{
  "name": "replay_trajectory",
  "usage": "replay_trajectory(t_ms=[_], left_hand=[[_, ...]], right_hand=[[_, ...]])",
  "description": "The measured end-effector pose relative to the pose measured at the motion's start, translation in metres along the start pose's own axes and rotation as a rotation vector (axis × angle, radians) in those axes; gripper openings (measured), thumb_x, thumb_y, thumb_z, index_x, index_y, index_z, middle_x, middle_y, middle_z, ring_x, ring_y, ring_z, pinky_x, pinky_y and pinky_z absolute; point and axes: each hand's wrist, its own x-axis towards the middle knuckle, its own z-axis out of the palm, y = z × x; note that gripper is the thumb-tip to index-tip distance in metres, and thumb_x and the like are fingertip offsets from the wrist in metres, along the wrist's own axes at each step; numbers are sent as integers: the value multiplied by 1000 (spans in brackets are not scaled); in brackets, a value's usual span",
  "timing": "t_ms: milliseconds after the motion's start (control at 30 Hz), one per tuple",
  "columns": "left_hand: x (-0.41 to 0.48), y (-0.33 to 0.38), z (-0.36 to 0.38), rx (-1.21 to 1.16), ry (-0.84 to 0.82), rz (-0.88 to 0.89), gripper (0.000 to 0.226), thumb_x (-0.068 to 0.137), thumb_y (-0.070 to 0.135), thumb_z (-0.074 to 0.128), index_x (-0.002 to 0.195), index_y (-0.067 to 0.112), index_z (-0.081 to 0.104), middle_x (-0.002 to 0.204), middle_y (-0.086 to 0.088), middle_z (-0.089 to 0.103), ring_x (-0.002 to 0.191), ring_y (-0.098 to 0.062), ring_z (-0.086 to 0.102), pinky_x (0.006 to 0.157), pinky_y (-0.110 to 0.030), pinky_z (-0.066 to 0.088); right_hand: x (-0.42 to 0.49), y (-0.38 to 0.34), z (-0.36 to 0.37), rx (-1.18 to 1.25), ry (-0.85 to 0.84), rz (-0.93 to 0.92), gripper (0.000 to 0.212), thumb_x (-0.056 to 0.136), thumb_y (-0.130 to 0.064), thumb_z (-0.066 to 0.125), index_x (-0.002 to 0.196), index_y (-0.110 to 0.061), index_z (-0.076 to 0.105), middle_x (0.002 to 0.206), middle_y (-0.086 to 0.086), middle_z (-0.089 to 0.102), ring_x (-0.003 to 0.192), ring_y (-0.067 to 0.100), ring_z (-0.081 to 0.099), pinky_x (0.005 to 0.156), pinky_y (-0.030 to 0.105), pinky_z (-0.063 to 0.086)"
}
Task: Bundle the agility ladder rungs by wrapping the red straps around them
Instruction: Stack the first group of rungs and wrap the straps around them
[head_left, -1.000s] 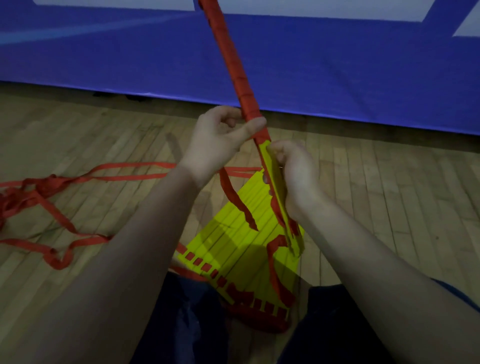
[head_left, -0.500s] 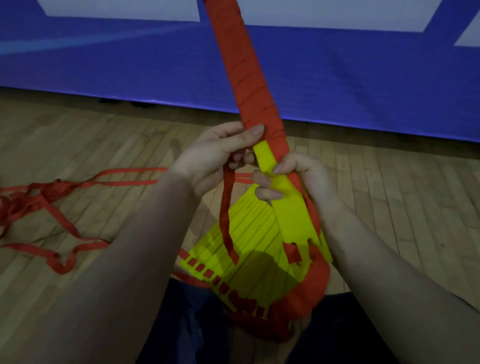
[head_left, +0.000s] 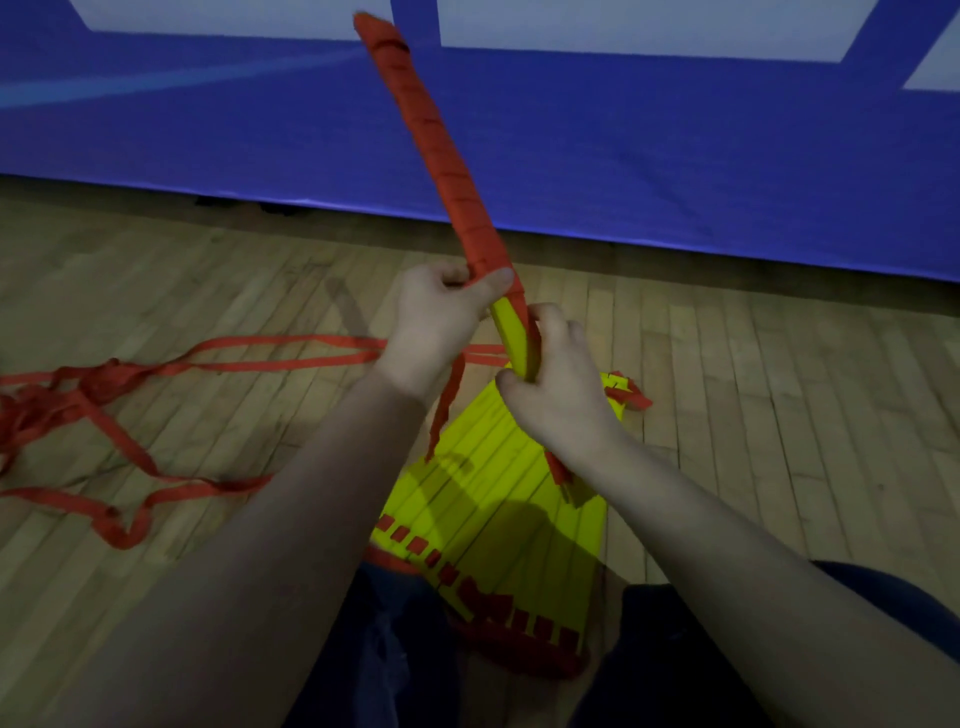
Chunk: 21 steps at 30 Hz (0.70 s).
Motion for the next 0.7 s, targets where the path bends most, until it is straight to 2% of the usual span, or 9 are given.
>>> replay_trajectory(t_ms=[100, 167, 233, 300, 367, 433, 533, 633, 700], left_hand=[[3, 2, -10, -99, -130, 13, 8, 88, 13, 67, 88, 5, 68, 53, 5, 48, 44, 0, 40, 47, -12, 34], [4, 4, -16, -216, -195, -6, 13, 89, 7, 63, 101, 3, 67, 63, 2, 51, 47, -1, 42, 49, -12, 36], [7, 6, -19, -305, -183, -54, 21, 88, 5, 63, 109, 3, 64, 70, 0, 54, 48, -1, 43, 48, -13, 37], [9, 6, -21, -361, -182, -129, 19, 85, 10, 67, 104, 7, 64, 66, 3, 52, 46, -2, 41, 46, -16, 37], [9, 6, -22, -395, -324, -187, 12, 86, 21, 67, 92, 11, 63, 57, 6, 42, 45, -4, 34, 45, -23, 36], [7, 7, -23, -441, -459, -172, 13, 87, 25, 62, 80, 14, 62, 52, 6, 39, 46, -7, 31, 49, -29, 28], [4, 12, -24, -482, -485, -101, 13, 88, 20, 60, 76, 13, 60, 47, 8, 39, 44, -5, 31, 58, -33, 12], [7, 9, -26, -457, -353, -76, 11, 90, 8, 57, 79, 8, 60, 47, 10, 40, 43, -2, 30, 46, -17, 19], [11, 5, -28, -417, -251, -63, 11, 90, 2, 57, 80, 6, 61, 48, 10, 42, 41, 0, 31, 40, -14, 26]], right_hand=[[10, 1, -8, 135, 71, -8, 40, 83, -10, 64, 122, -11, 62, 95, 4, 49, 94, 22, 57, 82, 22, 40], [14, -2, -16, 360, 35, 40, 26, 84, -3, 62, 108, -13, 66, 79, -1, 58, 73, 10, 60, 72, 28, 50], [15, -6, -23, 546, -44, 103, 23, 84, 7, 60, 98, -11, 67, 72, 1, 62, 60, 5, 58, 60, 22, 50], [14, -9, -29, 724, -137, 120, 18, 84, 8, 60, 94, -5, 67, 75, 10, 66, 61, 15, 60, 62, 28, 50], [14, -11, -33, 860, -213, 138, 19, 85, 7, 59, 100, -1, 66, 79, 14, 68, 63, 20, 62, 64, 32, 51], [13, -14, -39, 995, -319, 139, 20, 85, 6, 56, 103, 2, 64, 76, 11, 70, 61, 17, 65, 59, 28, 54], [10, -17, -43, 1098, -400, 175, 18, 87, 2, 52, 102, 3, 63, 73, 7, 71, 60, 15, 68, 55, 26, 55], [13, -12, -37, 864, -366, 238, 14, 91, -15, 61, 94, -4, 68, 76, 5, 70, 64, 17, 66, 63, 34, 56], [14, -5, -33, 322, -313, 162, 47, 85, -51, 64, 91, -5, 66, 76, 1, 63, 70, 16, 59, 65, 36, 50]])
